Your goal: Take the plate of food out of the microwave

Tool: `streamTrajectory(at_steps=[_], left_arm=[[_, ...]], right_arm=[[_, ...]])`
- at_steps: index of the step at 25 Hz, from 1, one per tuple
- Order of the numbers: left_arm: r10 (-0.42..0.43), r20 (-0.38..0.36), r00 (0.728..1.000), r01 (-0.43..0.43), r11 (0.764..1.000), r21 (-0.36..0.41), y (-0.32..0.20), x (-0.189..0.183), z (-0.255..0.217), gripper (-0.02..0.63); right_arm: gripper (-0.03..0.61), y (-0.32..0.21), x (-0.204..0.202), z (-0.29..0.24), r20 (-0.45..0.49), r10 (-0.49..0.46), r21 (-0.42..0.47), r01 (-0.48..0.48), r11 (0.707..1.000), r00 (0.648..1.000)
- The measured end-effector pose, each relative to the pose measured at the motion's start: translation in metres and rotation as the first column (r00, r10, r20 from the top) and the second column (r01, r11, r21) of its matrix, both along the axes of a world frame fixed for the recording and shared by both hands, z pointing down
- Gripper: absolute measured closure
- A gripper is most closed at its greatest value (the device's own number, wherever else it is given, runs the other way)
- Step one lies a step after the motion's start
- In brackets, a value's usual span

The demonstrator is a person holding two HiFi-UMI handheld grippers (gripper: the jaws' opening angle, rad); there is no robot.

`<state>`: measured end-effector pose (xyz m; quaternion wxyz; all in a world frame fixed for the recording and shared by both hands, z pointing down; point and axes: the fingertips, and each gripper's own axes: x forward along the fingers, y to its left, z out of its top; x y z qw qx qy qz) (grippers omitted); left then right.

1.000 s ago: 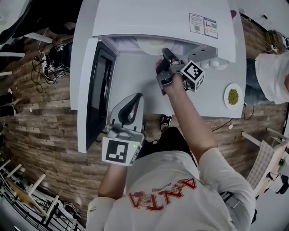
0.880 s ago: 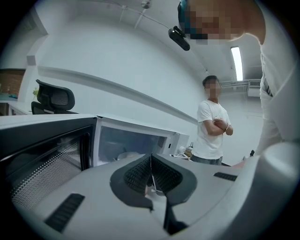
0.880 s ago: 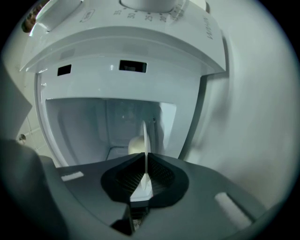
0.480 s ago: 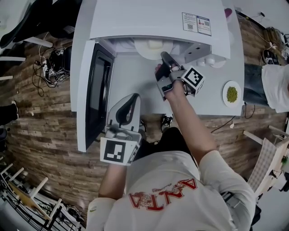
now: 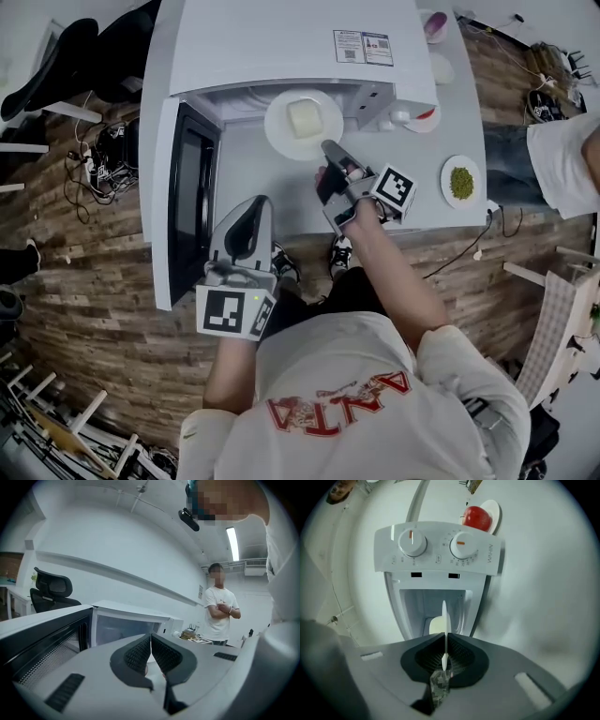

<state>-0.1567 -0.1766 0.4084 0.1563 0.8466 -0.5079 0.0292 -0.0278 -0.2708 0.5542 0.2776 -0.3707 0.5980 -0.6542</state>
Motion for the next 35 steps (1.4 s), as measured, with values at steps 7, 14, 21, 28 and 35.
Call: streamTrajectory(at_steps=[7,14,21,28,35], left_arm=[[0.022,-0.005,1.0,-0.022,1.0,0.001,0.01,0.015,-0.005,0.601],[0.072,0.012,0.997,-0.072,0.997,0.001,0.014,0.045,-0.002,0.601],[0.127,0.022,0.992,-0.127,0.992,-0.002,0.019,0.083,-0.002,0.601],[0.168,0.033,0.985,-0.167,0.986,-0.018,0.025,0.113,0.003,0.601],[0.172,0.033,0.985,-0.171,0.985,-0.023,0.027,0.122,0.005,0.601]], right_arm=[[0.56,0.065,0.029,0.0,-0.015,-0.058,-0.01,0.058,0.998,0.998],[0.56,0.118,0.079,0.022,-0.034,-0.037,-0.033,0.036,0.999,0.999],[0.56,0.139,0.144,0.049,-0.058,0.061,-0.036,-0.063,0.997,0.996],[0.56,0.141,0.188,0.075,-0.082,0.159,-0.072,-0.165,0.984,0.984],[0.56,0.127,0.209,0.084,-0.101,0.203,-0.072,-0.211,0.975,0.974]])
